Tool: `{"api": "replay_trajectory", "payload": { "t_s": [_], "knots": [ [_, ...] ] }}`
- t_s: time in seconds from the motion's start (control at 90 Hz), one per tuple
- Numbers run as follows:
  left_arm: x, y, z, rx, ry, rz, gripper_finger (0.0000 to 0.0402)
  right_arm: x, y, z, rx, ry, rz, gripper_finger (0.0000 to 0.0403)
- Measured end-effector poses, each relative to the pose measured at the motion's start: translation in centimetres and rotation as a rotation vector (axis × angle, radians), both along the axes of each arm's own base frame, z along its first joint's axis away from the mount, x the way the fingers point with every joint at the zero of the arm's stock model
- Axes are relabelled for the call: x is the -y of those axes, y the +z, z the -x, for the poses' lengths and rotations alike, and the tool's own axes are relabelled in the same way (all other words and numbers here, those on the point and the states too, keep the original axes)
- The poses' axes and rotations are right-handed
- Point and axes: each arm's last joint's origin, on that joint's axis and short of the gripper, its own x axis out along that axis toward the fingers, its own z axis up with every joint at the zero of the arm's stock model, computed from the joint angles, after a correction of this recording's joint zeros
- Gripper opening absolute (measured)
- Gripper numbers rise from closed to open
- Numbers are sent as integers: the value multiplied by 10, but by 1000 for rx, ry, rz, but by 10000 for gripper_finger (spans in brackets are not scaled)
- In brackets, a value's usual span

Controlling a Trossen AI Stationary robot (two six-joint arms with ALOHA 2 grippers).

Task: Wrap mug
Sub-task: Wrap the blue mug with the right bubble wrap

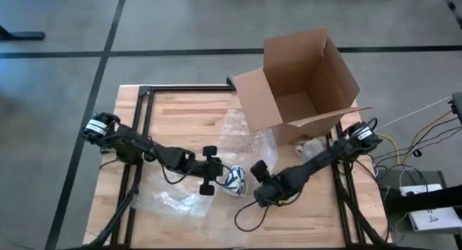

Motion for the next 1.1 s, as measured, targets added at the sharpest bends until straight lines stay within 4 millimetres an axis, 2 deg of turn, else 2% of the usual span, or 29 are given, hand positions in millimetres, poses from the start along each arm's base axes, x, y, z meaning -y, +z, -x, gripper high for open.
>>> {"api": "replay_trajectory", "payload": {
  "t_s": [0.078,0.133,0.222,0.478,0.744,0.967,1.1],
  "knots": [
    [1,-3,-3,12,-12,-21,20,9,0,-4,-13,-9,-20,29],
    [1,-7,-5,11,-12,-43,20,14,1,-7,-26,-12,-43,10],
    [0,-13,-10,19,3,-61,20,18,10,-16,-2,-30,-82,6],
    [1,-35,-24,43,0,-64,20,27,36,-43,111,69,-117,1],
    [4,-43,-34,112,-27,-64,20,40,39,-51,144,48,-133,0],
    [2,-41,-38,155,-40,-74,20,37,39,-51,131,123,-201,0],
    [2,-40,-39,167,-49,-82,20,39,39,-52,132,111,-203,19]
  ]
}}
